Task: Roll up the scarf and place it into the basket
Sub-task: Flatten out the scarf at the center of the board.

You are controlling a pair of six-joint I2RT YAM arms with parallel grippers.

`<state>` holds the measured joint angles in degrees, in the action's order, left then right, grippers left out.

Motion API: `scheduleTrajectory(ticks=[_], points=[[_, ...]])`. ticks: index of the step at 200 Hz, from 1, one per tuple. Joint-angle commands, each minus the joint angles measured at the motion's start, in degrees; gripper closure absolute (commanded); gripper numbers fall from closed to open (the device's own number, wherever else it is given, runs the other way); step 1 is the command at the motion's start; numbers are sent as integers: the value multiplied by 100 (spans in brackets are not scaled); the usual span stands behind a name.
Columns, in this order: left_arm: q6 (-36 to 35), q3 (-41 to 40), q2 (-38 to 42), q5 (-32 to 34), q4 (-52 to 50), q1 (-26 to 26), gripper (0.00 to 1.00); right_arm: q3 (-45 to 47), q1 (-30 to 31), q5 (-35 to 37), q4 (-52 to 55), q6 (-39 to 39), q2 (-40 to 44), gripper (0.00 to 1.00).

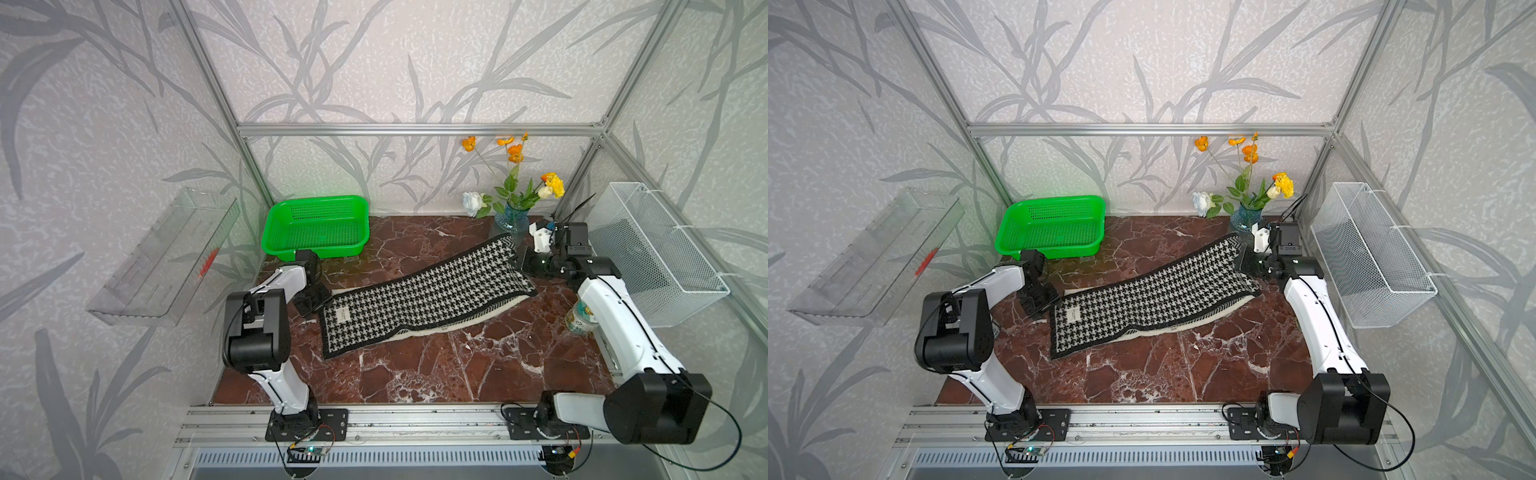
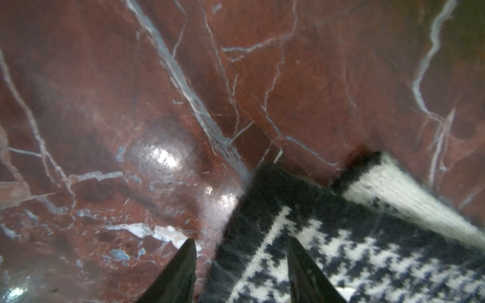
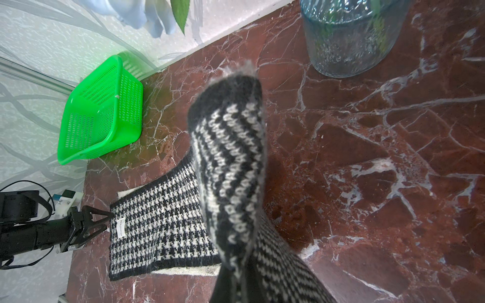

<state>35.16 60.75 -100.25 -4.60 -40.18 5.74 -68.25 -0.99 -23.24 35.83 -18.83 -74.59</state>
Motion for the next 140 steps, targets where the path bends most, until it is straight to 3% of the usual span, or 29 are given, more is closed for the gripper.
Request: scheduleTrajectory(ticks=[1,78,112,140], points=[[82,152,-184,230,93,6,49,-35,-32,-66,-42,4,215,100],[30,349,-842,144,291,6,85,119,-32,-144,-109,-15,208,100],[29,427,-656,69,281,7,100,69,-27,-53,-43,58,213,100],[53,559,-230,4,233,6,100,16,-32,39,-6,90,209,100]])
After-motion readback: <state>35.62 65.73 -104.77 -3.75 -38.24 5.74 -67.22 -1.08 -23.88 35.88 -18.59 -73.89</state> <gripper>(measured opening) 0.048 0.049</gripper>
